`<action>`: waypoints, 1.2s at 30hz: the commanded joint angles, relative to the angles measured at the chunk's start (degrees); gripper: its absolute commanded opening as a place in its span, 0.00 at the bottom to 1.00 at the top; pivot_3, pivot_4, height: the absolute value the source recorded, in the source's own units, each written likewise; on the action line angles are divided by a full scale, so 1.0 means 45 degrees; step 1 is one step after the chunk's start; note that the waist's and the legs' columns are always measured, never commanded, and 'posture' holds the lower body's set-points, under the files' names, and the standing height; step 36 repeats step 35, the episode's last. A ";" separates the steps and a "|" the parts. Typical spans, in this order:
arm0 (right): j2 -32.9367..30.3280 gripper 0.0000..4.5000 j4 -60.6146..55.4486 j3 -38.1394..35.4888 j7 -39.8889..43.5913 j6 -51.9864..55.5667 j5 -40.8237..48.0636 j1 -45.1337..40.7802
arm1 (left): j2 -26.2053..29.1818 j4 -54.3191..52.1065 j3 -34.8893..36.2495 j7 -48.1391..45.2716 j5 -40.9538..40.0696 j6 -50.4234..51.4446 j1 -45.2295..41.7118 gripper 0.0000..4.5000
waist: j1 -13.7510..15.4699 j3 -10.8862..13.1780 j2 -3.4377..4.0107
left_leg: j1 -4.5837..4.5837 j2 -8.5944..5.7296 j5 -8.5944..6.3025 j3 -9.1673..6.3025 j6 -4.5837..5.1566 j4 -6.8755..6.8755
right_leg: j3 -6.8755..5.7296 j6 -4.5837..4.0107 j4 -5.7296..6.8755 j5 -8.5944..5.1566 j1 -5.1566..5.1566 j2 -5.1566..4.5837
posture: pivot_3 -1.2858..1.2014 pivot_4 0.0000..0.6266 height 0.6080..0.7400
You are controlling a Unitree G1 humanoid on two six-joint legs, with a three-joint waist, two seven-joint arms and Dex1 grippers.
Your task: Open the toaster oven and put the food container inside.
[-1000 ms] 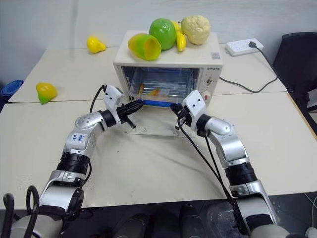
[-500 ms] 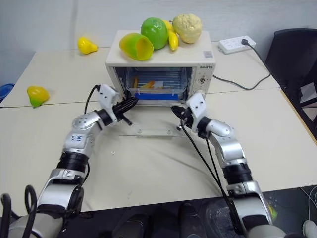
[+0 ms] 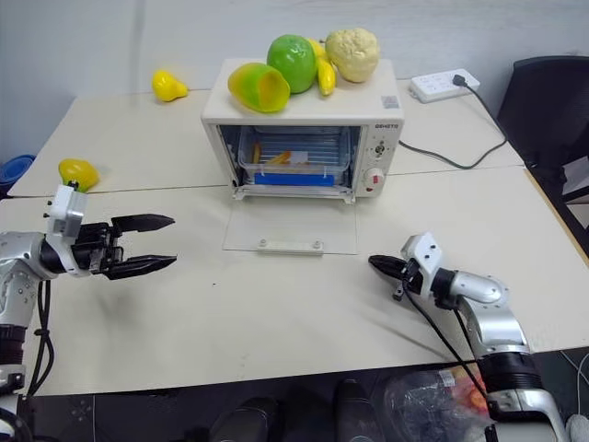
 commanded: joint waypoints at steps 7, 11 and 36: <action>0.2173 0.00 0.0219 -0.0533 -0.0147 -0.1260 0.0973 -0.1411 | -0.1319 -0.1910 0.1495 0.2504 -0.1422 0.0968 0.0396 0.99 | -0.0046 0.0000 0.0001 | -0.0002 0.0013 -0.0005 0.0002 -0.0012 -0.0001 | 0.0000 -0.0003 0.0052 -0.0002 -0.0016 0.0012 | 0.52 0.24 1.00; 0.2682 0.00 -0.1078 -0.1481 -0.0465 -0.0727 0.2604 -0.1590 | -0.1648 -0.1944 0.1975 0.3644 -0.0859 0.0308 0.0739 0.99 | -0.0013 0.0001 0.0002 | -0.0004 0.0006 -0.0005 -0.0002 -0.0012 0.0004 | -0.0003 -0.0003 0.0046 -0.0002 -0.0014 0.0009 | 0.52 0.24 1.00; -0.0533 0.99 -0.5735 -0.1717 0.2240 -0.1198 0.2580 0.4348 | -0.1746 -0.3283 0.2215 0.4572 0.1722 -0.3488 0.7180 1.00 | 0.0374 0.0000 0.0006 | 0.0026 0.0008 -0.0029 0.0039 0.0025 -0.0009 | 0.0064 0.0002 -0.0048 0.0004 0.0038 0.0006 | 0.52 0.24 1.00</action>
